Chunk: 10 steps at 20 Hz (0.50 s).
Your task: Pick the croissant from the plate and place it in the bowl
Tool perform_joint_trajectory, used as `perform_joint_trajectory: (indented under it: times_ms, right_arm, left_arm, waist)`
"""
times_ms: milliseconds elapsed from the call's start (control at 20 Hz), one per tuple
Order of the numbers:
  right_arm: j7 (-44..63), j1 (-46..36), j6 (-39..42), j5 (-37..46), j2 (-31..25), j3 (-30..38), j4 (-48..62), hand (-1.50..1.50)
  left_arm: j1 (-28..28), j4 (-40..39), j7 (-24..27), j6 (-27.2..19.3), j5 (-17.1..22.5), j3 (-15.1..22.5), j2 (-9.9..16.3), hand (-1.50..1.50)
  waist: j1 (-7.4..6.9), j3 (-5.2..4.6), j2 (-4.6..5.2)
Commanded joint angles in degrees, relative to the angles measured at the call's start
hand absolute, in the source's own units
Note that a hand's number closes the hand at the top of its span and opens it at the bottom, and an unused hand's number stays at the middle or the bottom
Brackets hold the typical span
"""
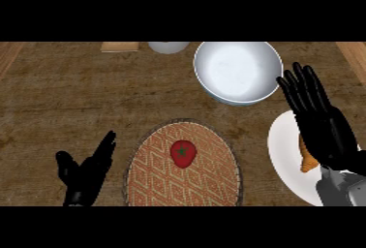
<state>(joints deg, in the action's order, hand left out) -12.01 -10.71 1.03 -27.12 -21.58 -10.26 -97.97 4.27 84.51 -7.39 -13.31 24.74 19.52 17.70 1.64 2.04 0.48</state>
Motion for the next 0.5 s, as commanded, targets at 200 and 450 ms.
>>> perform_joint_trajectory:
  times_ms: [200,450]
  right_arm:
    - [4.66,9.02,-13.9,-0.61,-2.7,14.42,11.55,1.5]
    - [-1.39,14.28,-29.18,18.05,-3.08,12.1,16.64,-1.5]
  left_arm:
    - [-8.16,5.04,0.09,1.39,-3.96,-5.99,10.1,0.0]
    - [-12.22,5.84,-3.16,4.63,-1.5,-7.61,12.27,0.0]
  waist:
    - [1.14,-1.86,-0.51]
    - [0.17,-1.94,-0.33]
